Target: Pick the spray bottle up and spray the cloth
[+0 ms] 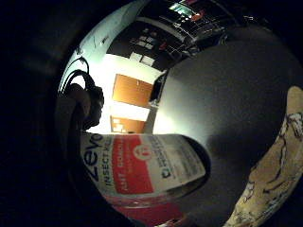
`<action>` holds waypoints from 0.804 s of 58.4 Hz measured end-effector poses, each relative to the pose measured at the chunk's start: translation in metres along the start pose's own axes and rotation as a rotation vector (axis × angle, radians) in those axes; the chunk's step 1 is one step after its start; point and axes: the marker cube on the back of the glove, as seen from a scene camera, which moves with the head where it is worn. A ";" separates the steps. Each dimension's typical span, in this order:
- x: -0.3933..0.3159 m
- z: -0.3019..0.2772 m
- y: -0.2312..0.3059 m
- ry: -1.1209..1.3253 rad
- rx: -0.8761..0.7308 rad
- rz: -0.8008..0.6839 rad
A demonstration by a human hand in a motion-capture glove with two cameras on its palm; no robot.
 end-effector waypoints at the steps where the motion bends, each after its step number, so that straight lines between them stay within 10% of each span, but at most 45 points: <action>1: 0.000 0.003 0.004 -0.007 -0.035 -0.003; 6: 0.015 -0.020 0.021 0.070 -0.160 -0.003; 14: 0.031 -0.015 -0.017 0.108 0.117 0.005; 19: 0.023 -0.016 0.023 0.017 -0.176 0.009; 27: 0.021 -0.033 0.027 0.036 -0.201 -0.032; 33: 0.008 -0.047 -0.018 0.031 0.151 -0.083; 43: -0.008 -0.080 0.033 0.045 -0.163 -0.103; 47: -0.019 -0.087 0.006 0.035 0.082 -0.123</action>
